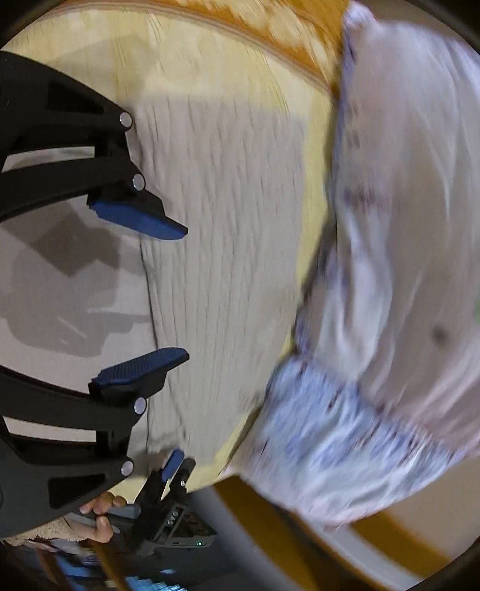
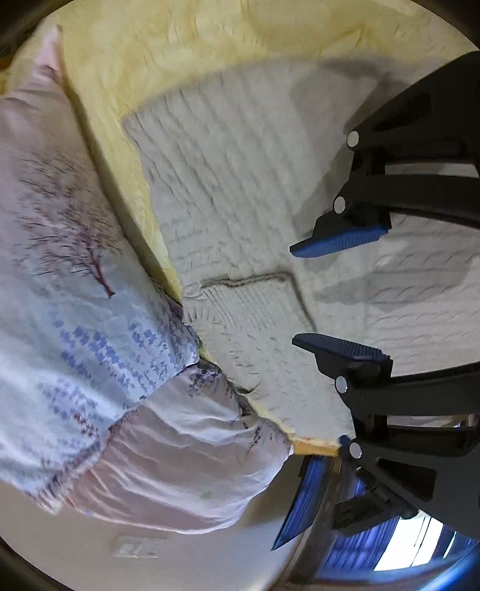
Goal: Fold small clothes
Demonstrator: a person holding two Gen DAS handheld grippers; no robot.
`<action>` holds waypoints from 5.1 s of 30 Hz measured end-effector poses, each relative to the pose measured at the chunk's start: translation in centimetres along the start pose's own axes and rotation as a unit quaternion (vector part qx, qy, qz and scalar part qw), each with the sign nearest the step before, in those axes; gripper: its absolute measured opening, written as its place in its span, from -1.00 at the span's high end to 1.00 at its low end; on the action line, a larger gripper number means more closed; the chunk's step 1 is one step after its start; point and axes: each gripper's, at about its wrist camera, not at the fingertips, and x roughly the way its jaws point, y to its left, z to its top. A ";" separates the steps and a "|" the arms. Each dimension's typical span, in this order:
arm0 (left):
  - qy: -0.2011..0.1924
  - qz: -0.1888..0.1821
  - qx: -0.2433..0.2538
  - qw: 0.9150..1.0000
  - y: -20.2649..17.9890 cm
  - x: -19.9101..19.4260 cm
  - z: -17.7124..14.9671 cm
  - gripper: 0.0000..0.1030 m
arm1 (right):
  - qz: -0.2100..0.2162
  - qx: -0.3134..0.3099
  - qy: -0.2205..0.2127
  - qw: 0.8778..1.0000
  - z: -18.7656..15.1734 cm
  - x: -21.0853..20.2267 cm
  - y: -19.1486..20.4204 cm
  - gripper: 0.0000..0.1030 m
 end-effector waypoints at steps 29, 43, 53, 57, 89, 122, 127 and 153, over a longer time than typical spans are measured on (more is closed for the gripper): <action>0.014 0.017 -0.029 0.999 4.7 -0.7 -0.9 -0.18 | -0.038 -0.010 -0.028 0.999 -2.6 -1.9 -0.5 0.91; 0.016 0.005 -0.041 0.999 5.2 -1.1 -0.8 -0.18 | -0.016 0.032 -0.004 0.999 -1.8 -1.4 -0.6 0.32; 0.019 0.001 -0.046 0.999 5.5 -0.9 -0.7 -0.19 | -0.012 0.033 0.011 0.999 -1.7 0.8 -0.2 0.37; 0.019 -0.003 -0.053 0.998 5.8 -0.7 -0.6 -0.21 | 0.000 0.047 0.006 0.999 -1.2 1.5 -0.7 0.79; -0.003 -0.051 -0.020 0.998 6.9 -9.8 -12.2 -0.27 | -0.068 -0.022 -0.041 0.997 -12.3 -15.4 -6.2 0.04; 0.089 -0.195 -0.071 0.974 5.5 -10.3 -22.2 0.41 | 0.096 0.001 0.103 0.990 -22.6 -14.6 -7.4 0.29; 0.099 -0.194 -0.060 0.974 5.0 -10.2 -22.1 0.79 | 0.075 -0.022 0.119 0.990 -23.5 -14.2 -6.7 0.80; -0.094 -0.100 0.026 0.990 1.7 -13.4 -6.2 0.88 | -0.024 -0.226 -0.190 0.955 -13.2 -18.9 3.7 0.84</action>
